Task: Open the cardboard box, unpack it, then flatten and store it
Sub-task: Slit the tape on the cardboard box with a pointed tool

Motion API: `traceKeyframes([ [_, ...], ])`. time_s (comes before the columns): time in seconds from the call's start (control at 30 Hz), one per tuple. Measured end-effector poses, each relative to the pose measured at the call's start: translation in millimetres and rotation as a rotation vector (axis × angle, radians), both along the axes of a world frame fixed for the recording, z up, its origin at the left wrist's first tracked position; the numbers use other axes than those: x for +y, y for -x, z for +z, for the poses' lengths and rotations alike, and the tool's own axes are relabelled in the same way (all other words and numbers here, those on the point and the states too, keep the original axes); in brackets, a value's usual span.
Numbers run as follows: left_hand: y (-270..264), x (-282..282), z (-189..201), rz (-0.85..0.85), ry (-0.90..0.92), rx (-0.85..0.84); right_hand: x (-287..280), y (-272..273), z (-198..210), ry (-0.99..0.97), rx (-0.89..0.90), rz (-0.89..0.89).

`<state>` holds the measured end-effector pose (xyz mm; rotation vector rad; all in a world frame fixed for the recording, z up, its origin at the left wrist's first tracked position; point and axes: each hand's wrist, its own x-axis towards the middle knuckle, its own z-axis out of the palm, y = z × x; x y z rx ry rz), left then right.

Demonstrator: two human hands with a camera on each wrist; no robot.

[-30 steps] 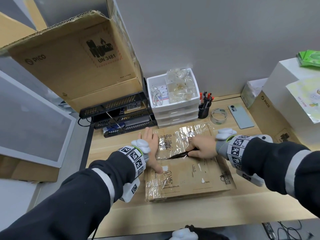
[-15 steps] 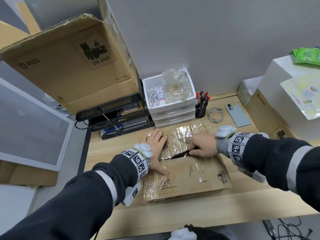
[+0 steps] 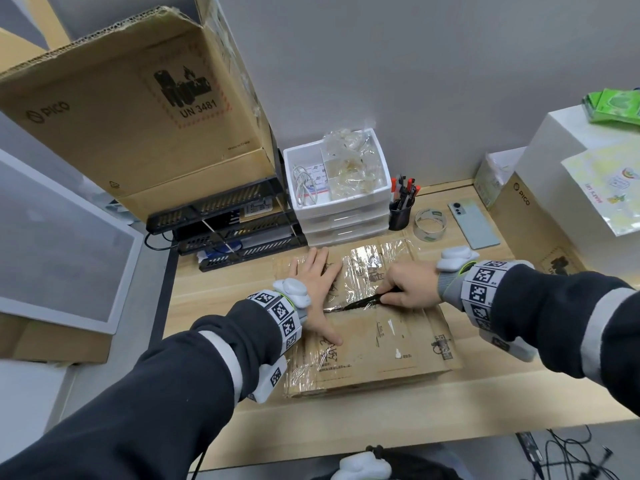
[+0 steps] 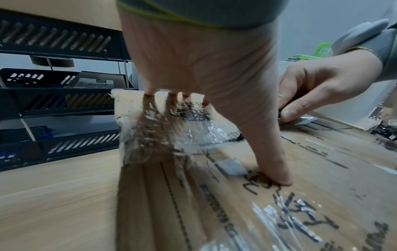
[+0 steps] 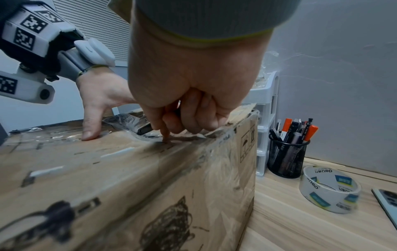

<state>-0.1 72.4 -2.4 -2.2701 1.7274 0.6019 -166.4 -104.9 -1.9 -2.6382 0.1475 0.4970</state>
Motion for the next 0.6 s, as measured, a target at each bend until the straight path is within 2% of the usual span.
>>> traceKeyframes([
  [0.4, 4, -4, 0, -0.010, -0.002, -0.029, -17, 7, -1, 0.018, 0.060, 0.008],
  [0.6, 15, -22, -1, -0.127, 0.127, 0.036, -17, 9, -1, -0.002, 0.044, 0.000],
])
